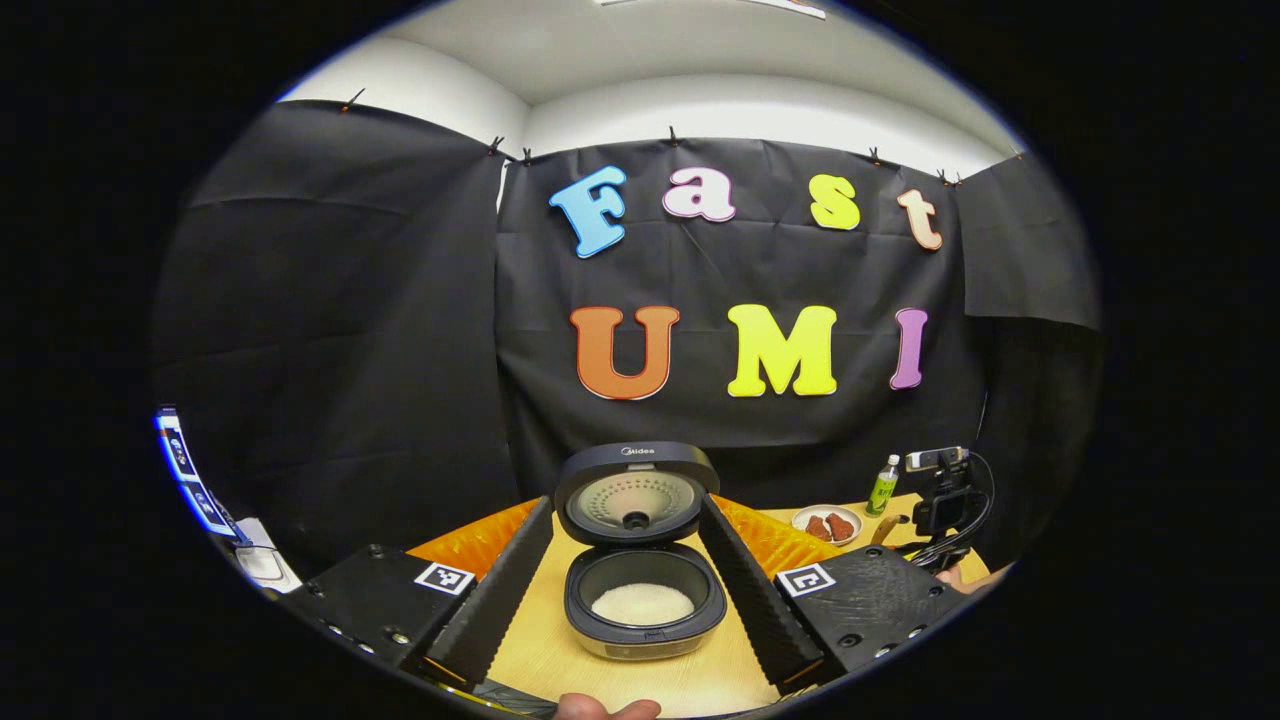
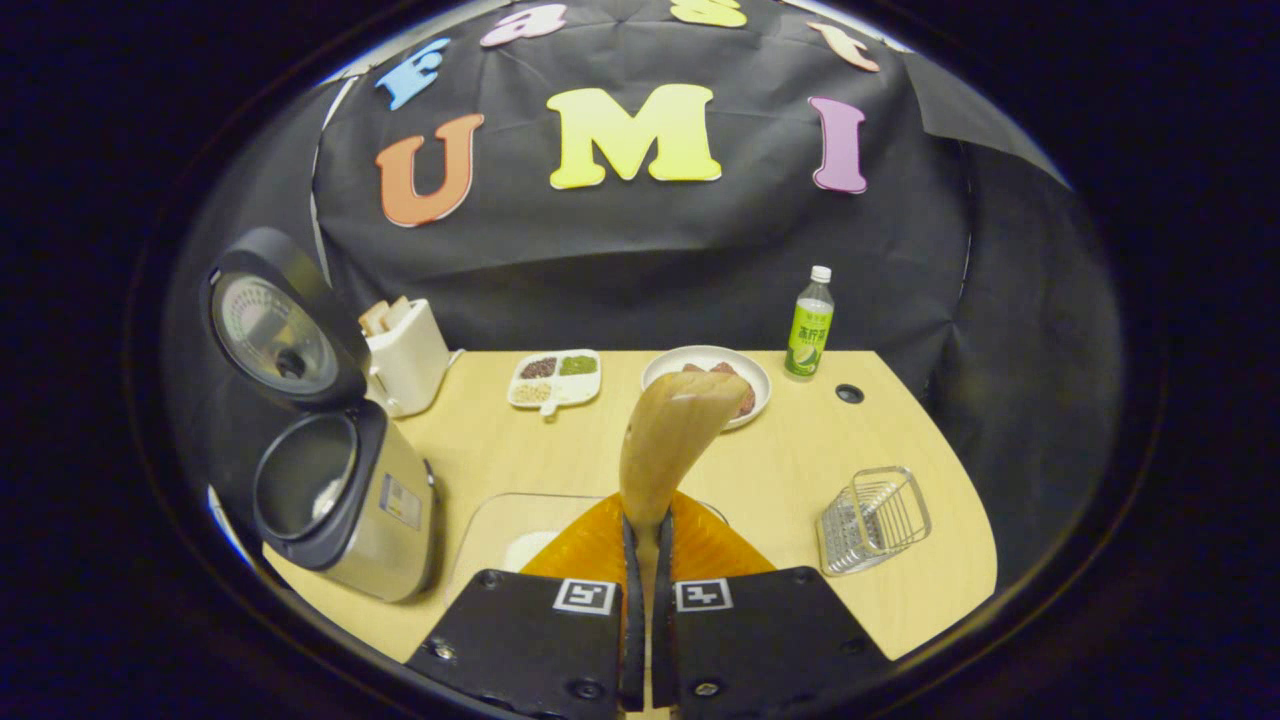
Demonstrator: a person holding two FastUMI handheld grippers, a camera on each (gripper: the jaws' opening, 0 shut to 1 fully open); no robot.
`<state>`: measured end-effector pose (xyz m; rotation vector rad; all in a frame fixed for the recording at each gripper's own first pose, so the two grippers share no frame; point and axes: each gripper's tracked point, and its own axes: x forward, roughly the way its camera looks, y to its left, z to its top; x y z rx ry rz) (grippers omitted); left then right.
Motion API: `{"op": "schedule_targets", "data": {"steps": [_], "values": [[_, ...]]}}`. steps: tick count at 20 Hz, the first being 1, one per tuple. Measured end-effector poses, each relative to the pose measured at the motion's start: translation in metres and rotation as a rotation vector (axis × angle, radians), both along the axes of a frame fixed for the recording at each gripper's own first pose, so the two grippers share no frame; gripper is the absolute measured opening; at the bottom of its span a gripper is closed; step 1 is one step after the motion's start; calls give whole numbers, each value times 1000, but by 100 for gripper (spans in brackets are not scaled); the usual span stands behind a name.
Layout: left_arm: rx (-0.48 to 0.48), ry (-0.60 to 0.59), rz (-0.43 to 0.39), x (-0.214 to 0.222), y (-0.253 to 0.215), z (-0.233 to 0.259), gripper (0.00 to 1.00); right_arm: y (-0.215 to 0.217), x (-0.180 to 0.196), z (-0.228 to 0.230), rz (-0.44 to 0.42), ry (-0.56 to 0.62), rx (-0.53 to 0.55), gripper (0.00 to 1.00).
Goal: Close the left gripper, press the button to open the rice cooker; take a wooden spoon from the chopstick holder with the right hand, scoop a spoonful of rice and pour it into the rice cooker, then put the wooden spoon back into the chopstick holder.
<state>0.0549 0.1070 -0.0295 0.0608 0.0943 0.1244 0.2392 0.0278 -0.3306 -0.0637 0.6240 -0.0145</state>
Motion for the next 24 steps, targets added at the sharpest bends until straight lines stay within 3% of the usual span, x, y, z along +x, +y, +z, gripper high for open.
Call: {"op": "schedule_targets", "data": {"steps": [8, 11, 18, 24], "values": [[-22, 53, -13, 4, 3, -10, 95, 4, 3, -35, 20, -24, -250, 8], [-37, 72, -5, 2, 4, -16, 95, 15, 3, -39, 32, -46, -283, 8], [-33, 101, 19, -8, 12, -20, 95, 65, -10, -55, 20, 24, 40, 8], [-30, 109, 20, -13, 7, -21, 95, 68, -11, -55, -81, 116, 361, 8]]}}
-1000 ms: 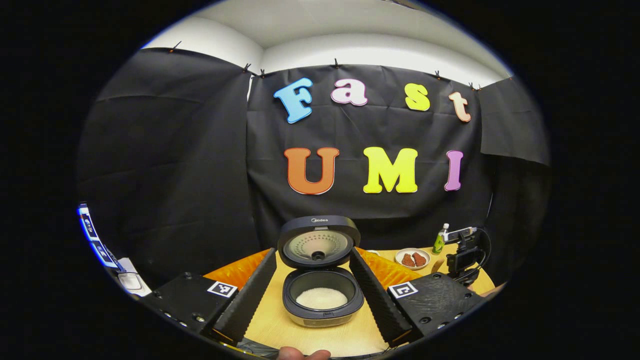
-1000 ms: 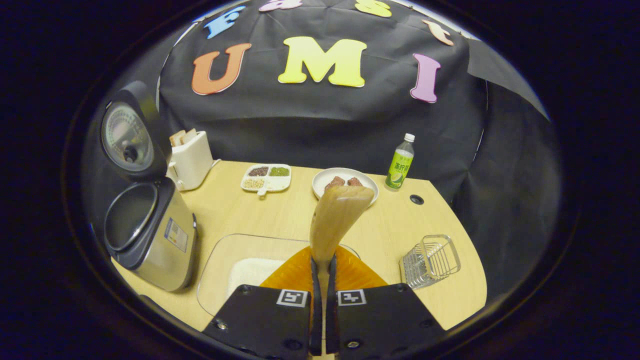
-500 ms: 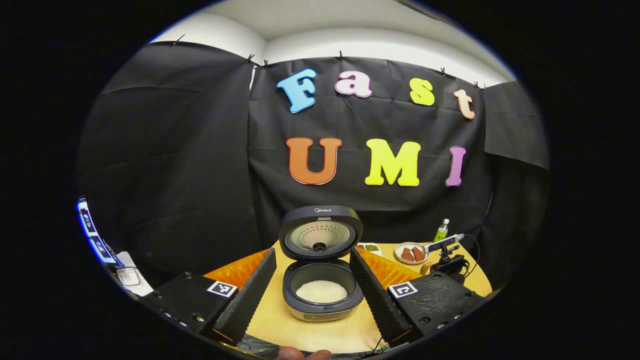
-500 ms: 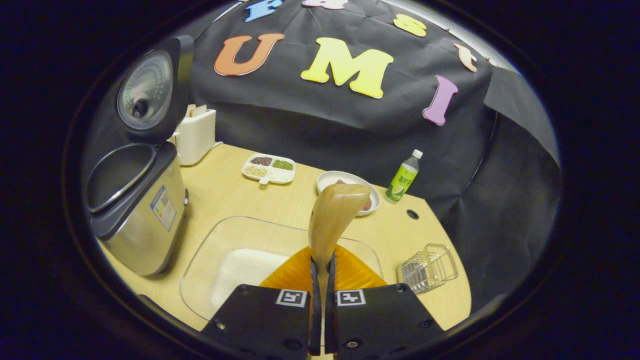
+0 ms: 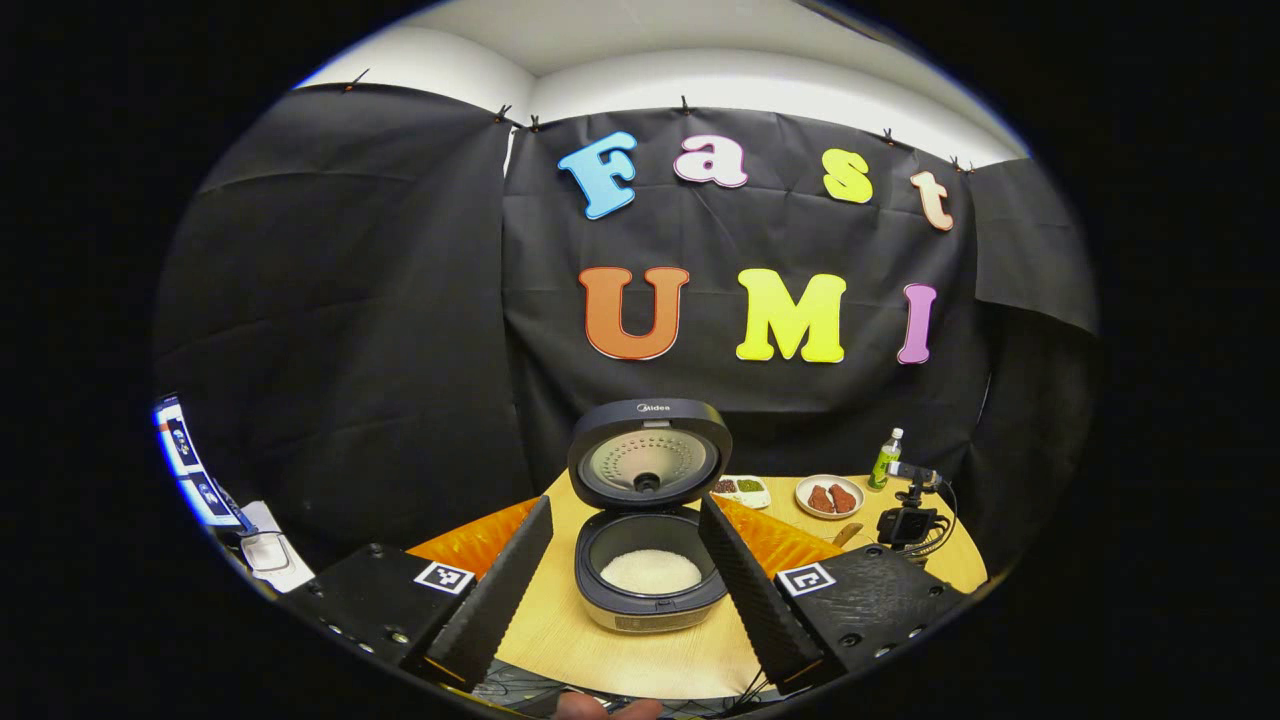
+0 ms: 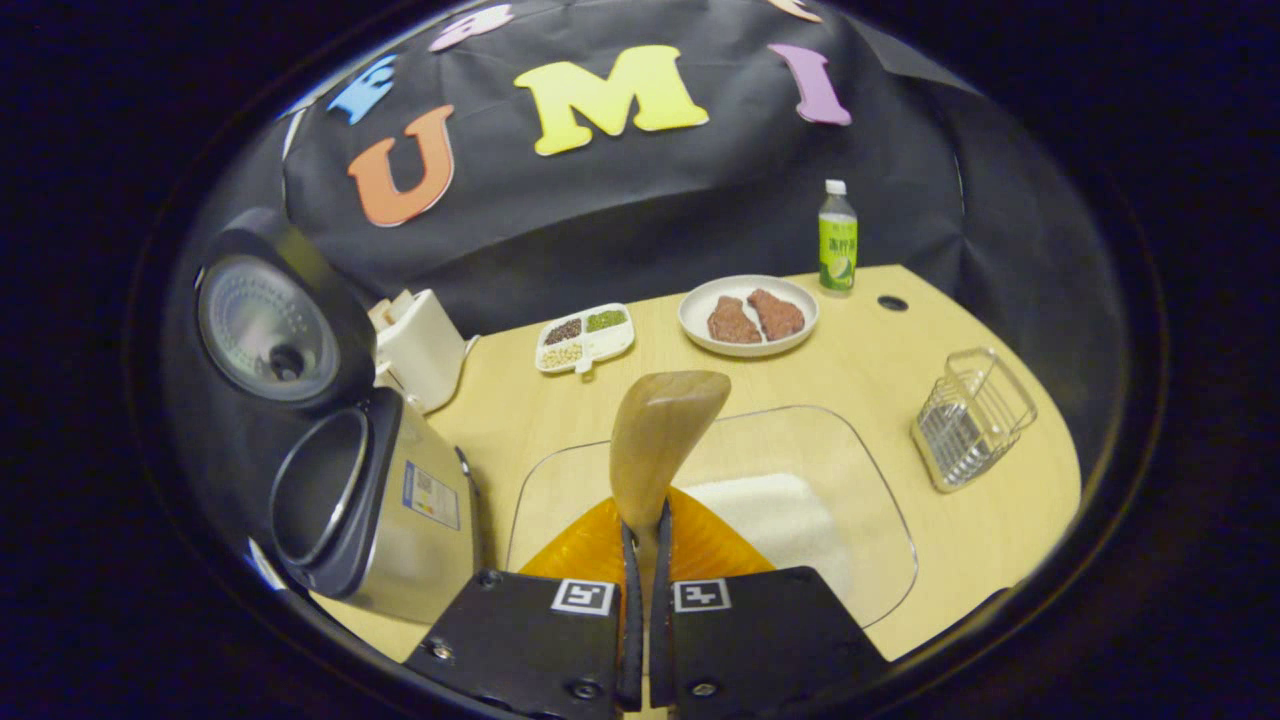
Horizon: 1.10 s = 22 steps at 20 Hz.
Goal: Close the left gripper, press the button to open the rice cooker; take a wooden spoon from the chopstick holder with the right hand, scoop a spoonful of rice and pour it into the rice cooker, then put the wooden spoon back into the chopstick holder.
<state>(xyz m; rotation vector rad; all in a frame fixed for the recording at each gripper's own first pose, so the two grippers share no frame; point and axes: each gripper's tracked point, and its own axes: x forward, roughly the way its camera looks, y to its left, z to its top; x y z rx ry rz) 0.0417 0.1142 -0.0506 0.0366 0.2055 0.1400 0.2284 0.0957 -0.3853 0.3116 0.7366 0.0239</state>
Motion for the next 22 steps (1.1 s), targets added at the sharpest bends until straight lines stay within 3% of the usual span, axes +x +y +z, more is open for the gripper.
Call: {"op": "schedule_targets", "data": {"steps": [6, 10, 14, 22], "values": [[-12, 2, -15, 3, -15, 1, 95, 5, 3, 9, -20, 34, 227, 8], [-21, 4, -23, 6, -27, 2, 95, -9, 4, 14, -9, 24, 280, 8], [-39, -10, -35, 9, -42, 6, 95, -37, 8, 28, -40, -6, 304, 8], [-33, -27, -42, 24, -66, 8, 95, -95, 14, 81, -114, -53, 464, 8]]}}
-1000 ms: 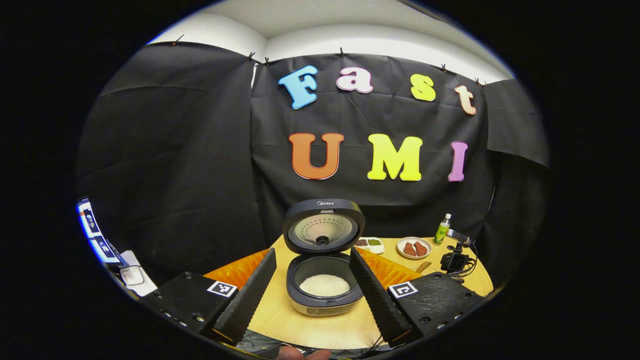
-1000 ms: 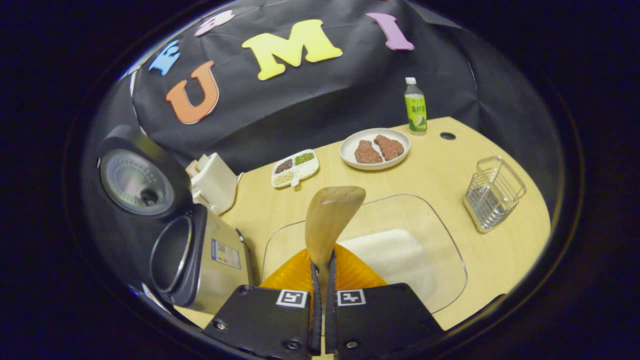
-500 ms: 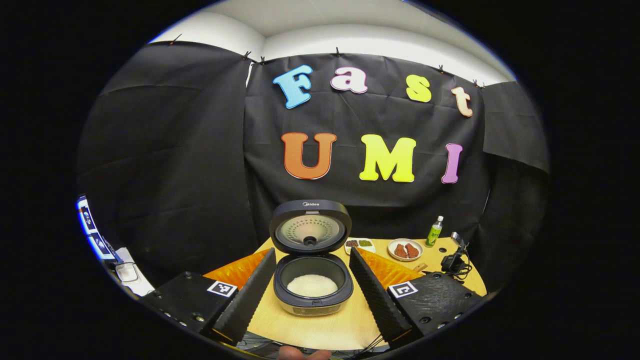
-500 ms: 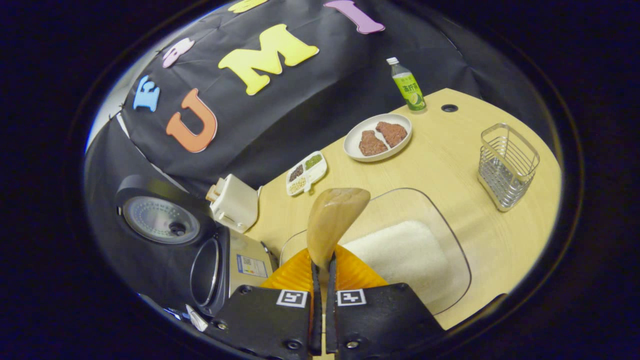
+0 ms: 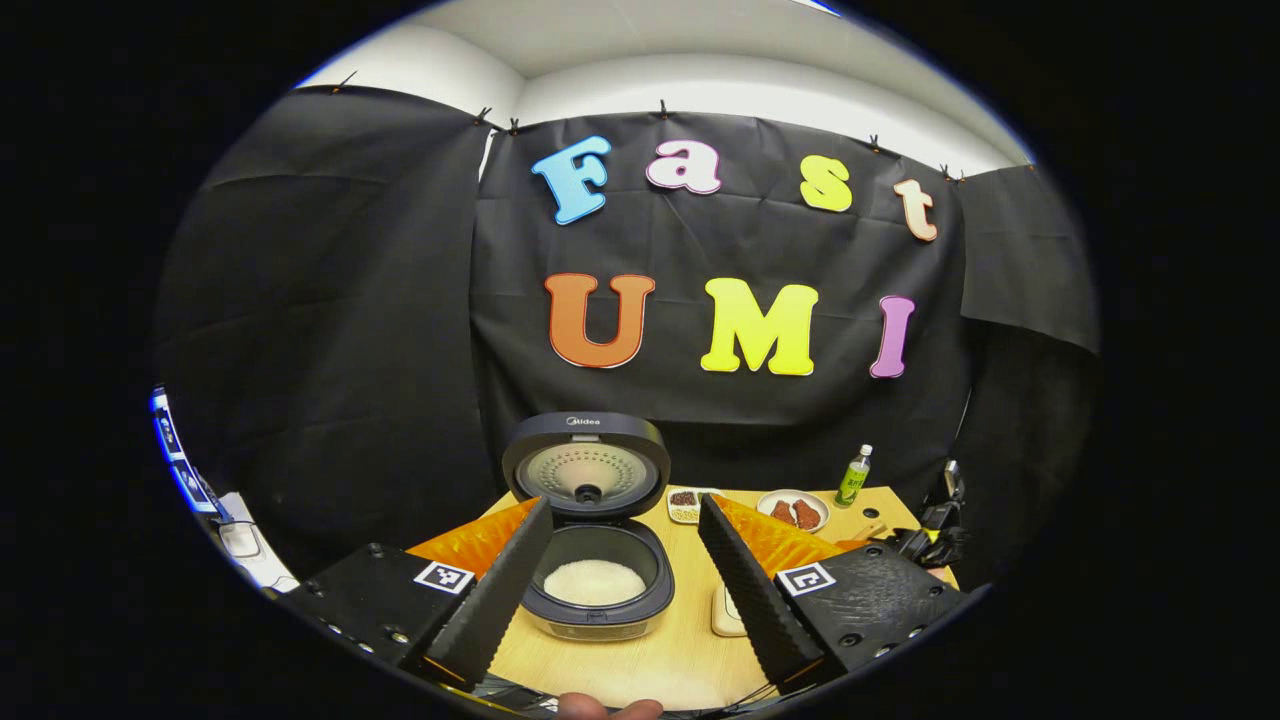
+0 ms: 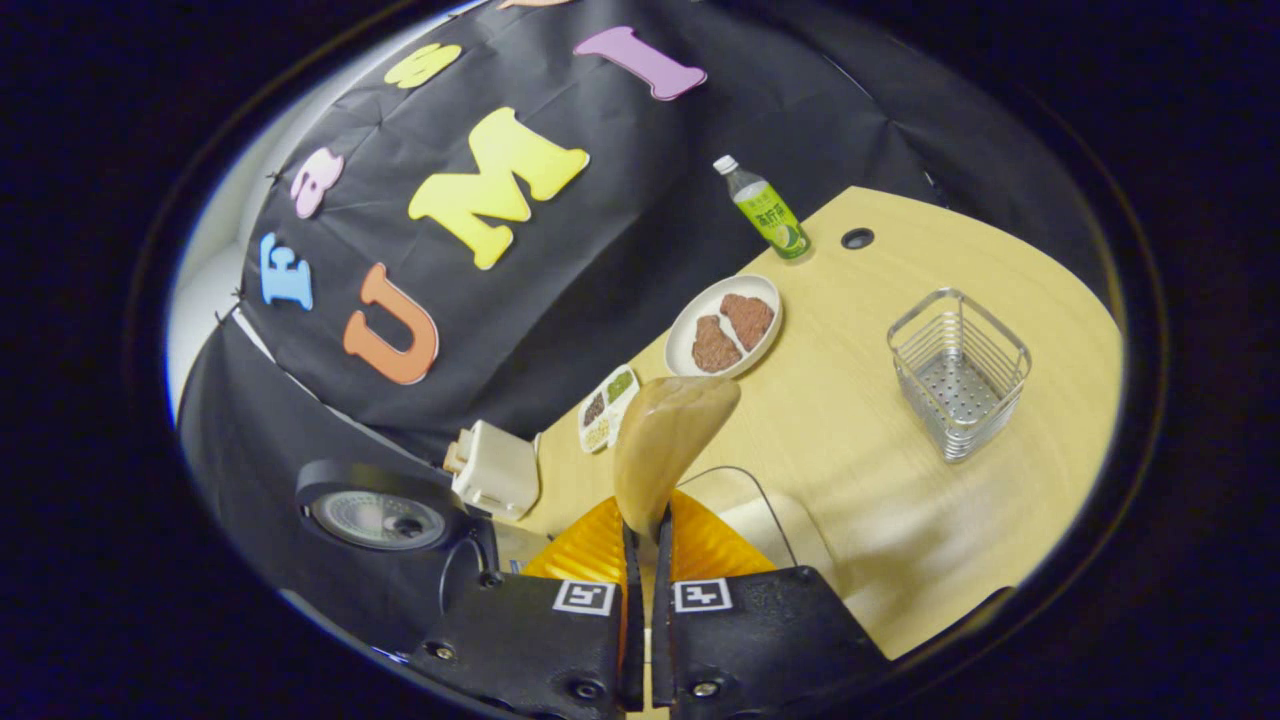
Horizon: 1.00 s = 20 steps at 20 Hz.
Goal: Close the left gripper, press the button to open the rice cooker; take a wooden spoon from the chopstick holder with the right hand, scoop a spoonful of rice and pour it into the rice cooker, then put the wooden spoon back into the chopstick holder.
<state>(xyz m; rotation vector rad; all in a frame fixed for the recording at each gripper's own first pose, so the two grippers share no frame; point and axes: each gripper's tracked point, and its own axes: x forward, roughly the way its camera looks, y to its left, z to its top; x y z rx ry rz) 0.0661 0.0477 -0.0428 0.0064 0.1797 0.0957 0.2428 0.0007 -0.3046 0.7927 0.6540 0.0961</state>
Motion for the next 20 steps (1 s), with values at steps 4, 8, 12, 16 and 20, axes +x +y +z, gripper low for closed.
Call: {"op": "schedule_targets", "data": {"steps": [4, 8, 12, 16, 20], "values": [[2, -14, 18, 1, -3, 1, 95, -9, 3, 30, -26, -16, 98, 8], [11, -22, 53, -4, 7, -1, 95, 13, 9, 64, 17, -53, 162, 6], [25, -24, 98, -18, 23, -3, 95, 68, 12, 96, 131, -90, 170, 8], [36, -29, 147, -36, 43, -4, 95, 138, 15, 120, 235, -111, 187, 8], [28, -26, 206, -54, 68, -6, 95, 207, 18, 128, 333, -121, 175, 8]]}}
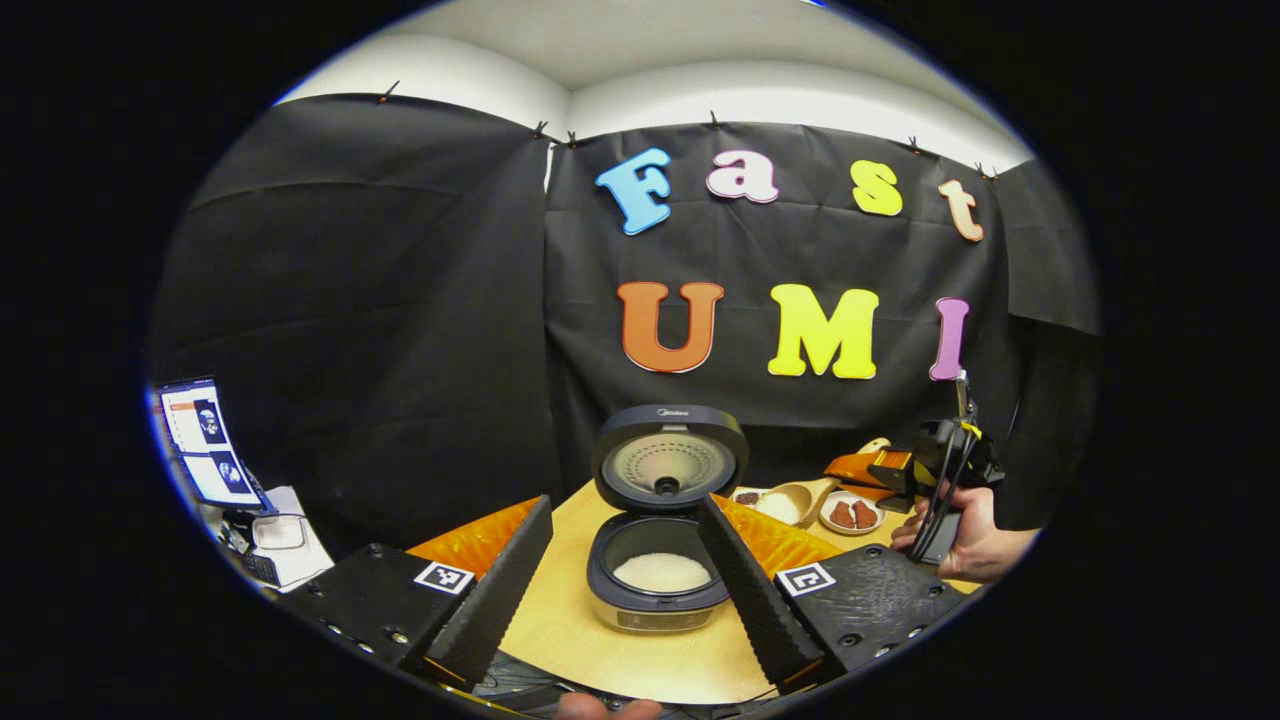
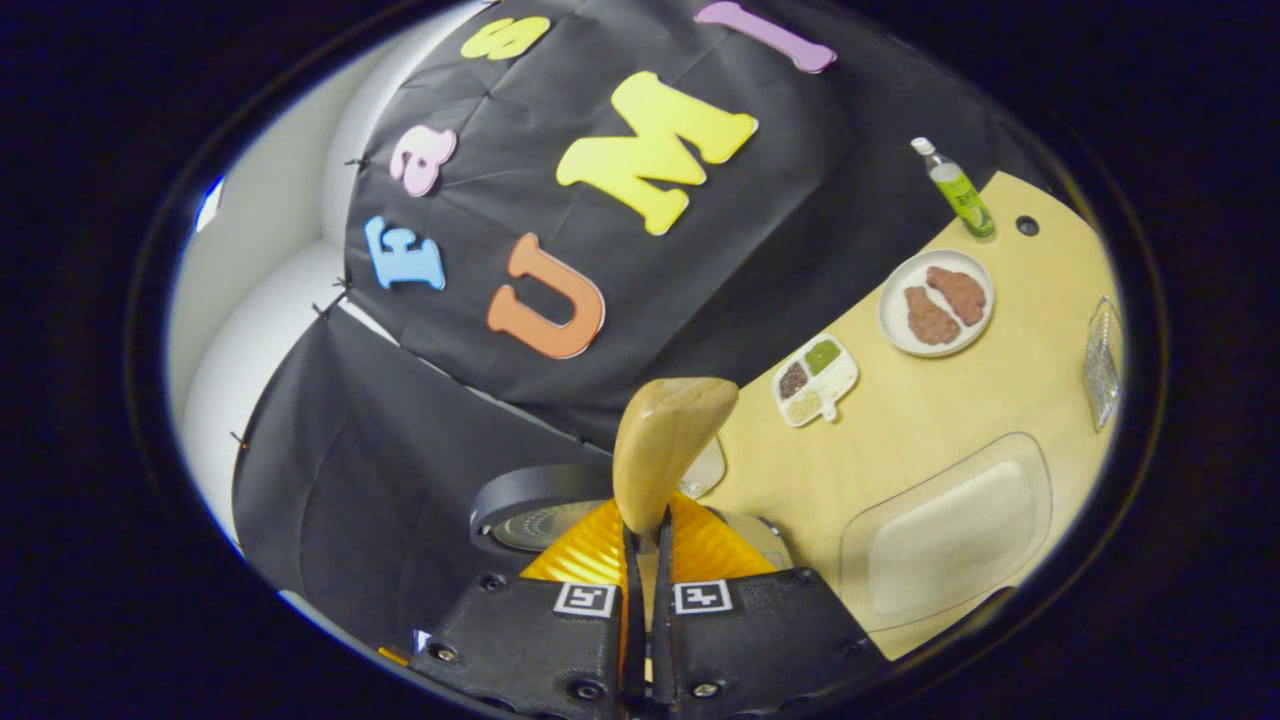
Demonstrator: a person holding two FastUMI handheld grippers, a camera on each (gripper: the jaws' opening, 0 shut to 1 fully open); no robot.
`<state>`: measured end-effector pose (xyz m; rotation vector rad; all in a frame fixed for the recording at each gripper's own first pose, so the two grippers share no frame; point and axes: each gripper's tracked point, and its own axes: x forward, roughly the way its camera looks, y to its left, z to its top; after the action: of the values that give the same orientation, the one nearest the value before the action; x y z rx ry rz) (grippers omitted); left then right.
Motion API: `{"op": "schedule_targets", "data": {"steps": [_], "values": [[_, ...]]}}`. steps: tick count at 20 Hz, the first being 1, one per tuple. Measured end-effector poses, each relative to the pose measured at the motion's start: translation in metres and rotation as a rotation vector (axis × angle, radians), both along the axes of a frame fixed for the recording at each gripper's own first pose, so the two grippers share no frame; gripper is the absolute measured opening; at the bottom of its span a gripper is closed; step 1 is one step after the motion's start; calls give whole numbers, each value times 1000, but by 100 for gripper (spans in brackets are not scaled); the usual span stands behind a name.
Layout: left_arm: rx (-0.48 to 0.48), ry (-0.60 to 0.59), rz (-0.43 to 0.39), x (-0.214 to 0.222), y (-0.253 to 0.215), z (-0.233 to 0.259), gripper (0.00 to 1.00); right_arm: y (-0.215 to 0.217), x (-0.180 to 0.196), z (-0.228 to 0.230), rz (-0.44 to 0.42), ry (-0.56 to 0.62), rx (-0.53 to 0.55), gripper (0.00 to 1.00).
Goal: Close the left gripper, press the button to open the rice cooker; take a wooden spoon from the chopstick holder with the right hand, scoop a spoonful of rice and pour it into the rice cooker, then put the wooden spoon back into the chopstick holder.
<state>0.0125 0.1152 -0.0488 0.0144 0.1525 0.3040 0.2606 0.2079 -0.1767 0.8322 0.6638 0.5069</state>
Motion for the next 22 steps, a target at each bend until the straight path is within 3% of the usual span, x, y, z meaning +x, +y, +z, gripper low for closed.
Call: {"op": "schedule_targets", "data": {"steps": [4, 9, 12, 22], "values": [[-7, -10, 74, -18, 30, 2, 95, 56, 0, -11, 73, -2, -52, 8], [-32, -18, 144, -38, 64, 1, 95, 89, 6, -33, 78, -67, -206, 5], [-44, -26, 175, -45, 83, -2, 95, 99, 6, -42, 77, -102, -291, 8], [-54, -51, 141, -34, 101, -9, 94, 103, 13, -59, 88, -263, -603, 8]]}}
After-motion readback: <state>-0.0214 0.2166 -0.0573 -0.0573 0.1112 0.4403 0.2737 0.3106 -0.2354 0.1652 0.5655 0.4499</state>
